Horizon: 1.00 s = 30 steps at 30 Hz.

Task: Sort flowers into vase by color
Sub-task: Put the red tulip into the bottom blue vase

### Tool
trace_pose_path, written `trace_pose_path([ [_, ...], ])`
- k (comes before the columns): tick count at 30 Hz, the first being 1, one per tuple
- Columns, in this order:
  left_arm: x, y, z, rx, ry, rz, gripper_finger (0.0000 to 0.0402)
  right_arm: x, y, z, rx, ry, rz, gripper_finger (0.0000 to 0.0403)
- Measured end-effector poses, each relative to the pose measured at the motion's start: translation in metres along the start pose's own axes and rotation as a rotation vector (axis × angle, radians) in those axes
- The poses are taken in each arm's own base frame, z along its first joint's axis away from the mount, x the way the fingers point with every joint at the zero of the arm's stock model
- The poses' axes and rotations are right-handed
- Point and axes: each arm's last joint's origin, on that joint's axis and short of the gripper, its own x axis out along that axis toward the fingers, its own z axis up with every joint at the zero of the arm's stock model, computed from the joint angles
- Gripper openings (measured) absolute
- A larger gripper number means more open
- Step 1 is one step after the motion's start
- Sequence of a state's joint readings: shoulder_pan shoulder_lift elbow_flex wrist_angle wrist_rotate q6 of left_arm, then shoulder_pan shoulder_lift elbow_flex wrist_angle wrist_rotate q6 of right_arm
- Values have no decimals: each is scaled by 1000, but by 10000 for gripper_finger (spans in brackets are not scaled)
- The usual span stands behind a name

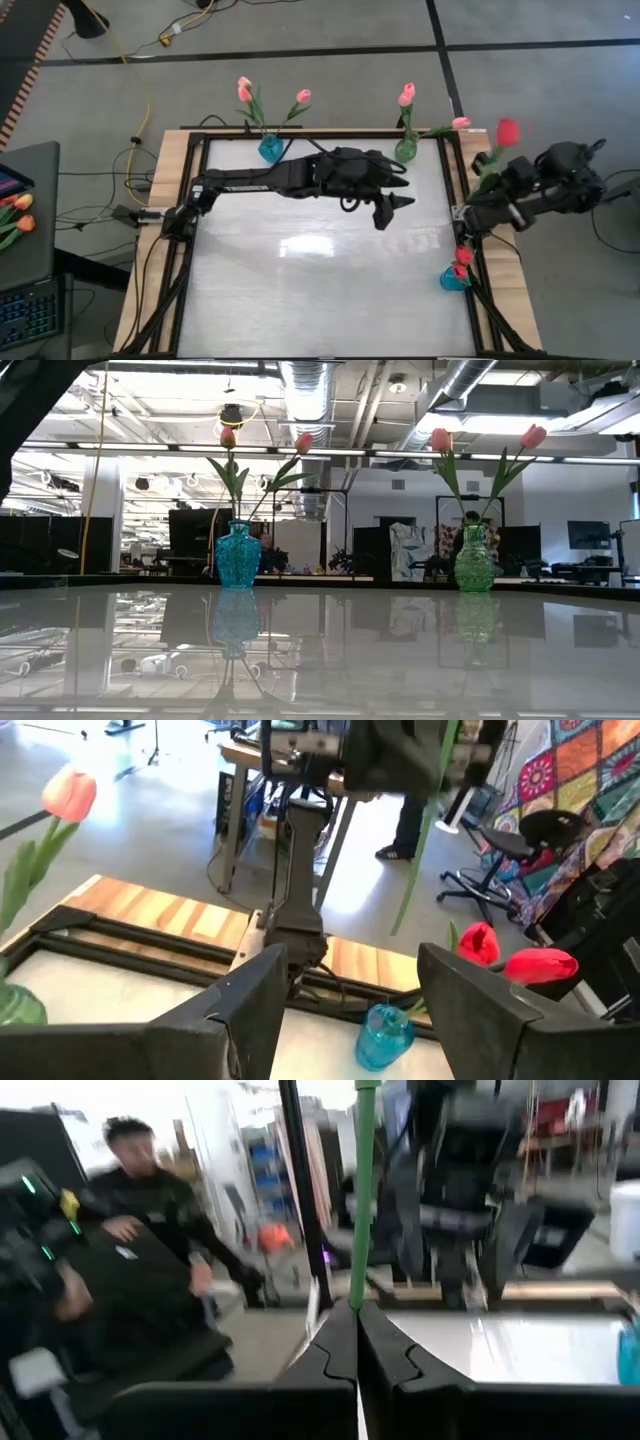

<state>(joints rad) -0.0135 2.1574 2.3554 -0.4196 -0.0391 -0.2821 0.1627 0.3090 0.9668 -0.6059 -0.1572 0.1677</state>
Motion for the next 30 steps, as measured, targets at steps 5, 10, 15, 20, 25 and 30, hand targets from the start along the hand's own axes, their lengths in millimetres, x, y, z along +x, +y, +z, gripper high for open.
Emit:
trace_pose_path([
  [5, 2, 3, -7, 0, 32, 35, 213, -7, 3, 2, 36, -61, 67, 19],
  [10, 2, 5, -6, -1, 26, 43, 213, 6, 3, -14, 90, -6, 224, 19],
  [15, 2, 6, -8, 0, 50, 50, 213, -2, 7, -13, 42, -7, 304, 18],
  [20, 2, 7, -8, 0, 50, 51, 213, -25, 8, -11, -86, 37, 205, 18],
  [25, 2, 10, -7, -2, 48, 57, 213, -50, 14, -6, -79, 67, 236, 18],
  [30, 3, 16, -4, -12, 36, 67, 213, -63, 18, -13, -44, 113, 327, 17],
])
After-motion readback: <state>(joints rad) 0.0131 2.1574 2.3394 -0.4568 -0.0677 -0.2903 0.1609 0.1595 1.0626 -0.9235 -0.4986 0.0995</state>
